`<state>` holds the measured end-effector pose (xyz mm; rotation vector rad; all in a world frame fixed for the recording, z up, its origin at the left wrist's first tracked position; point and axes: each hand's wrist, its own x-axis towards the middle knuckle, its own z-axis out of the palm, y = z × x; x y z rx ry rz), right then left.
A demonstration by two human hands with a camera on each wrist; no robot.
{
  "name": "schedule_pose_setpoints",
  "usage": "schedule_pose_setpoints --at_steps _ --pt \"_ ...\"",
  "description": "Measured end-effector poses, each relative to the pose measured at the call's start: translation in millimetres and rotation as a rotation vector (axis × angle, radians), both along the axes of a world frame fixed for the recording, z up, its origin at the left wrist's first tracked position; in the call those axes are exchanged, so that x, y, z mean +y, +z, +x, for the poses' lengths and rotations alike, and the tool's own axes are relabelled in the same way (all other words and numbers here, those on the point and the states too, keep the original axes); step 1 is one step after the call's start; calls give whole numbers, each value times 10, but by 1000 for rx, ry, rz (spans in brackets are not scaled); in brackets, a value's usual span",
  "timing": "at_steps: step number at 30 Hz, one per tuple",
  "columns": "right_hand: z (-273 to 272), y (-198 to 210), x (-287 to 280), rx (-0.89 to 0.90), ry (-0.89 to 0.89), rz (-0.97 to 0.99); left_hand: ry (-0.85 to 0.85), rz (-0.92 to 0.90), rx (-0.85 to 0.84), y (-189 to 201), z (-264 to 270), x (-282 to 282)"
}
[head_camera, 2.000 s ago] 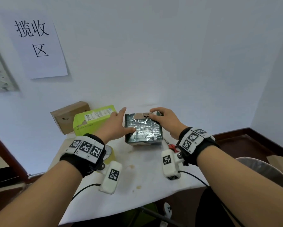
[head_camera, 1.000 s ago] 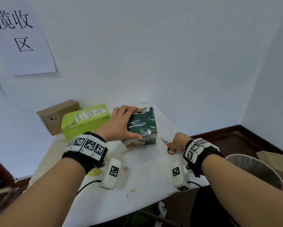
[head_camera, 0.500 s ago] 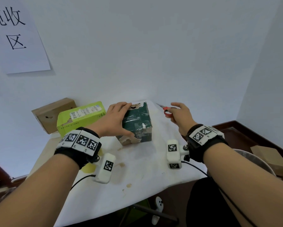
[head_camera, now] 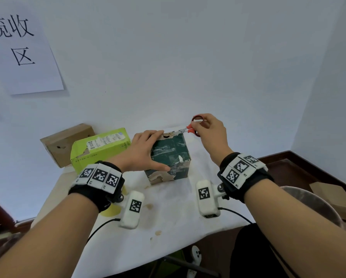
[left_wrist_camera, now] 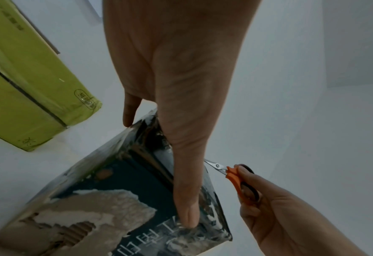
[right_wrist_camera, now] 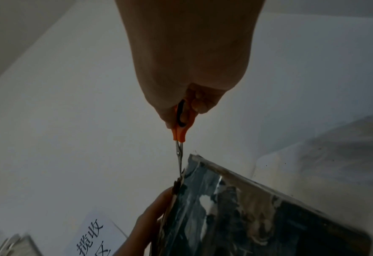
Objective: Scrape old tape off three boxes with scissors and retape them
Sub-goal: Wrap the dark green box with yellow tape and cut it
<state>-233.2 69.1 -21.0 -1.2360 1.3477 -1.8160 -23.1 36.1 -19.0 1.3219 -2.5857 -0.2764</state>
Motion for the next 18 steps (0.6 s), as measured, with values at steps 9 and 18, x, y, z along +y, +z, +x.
schedule_pose_setpoints --at_steps 9,18 --pt "150 68 -40 275 -12 -50 -3 -17 24 -26 13 -10" --pt "167 -84 -120 -126 1 196 -11 -16 3 -29 13 -8"
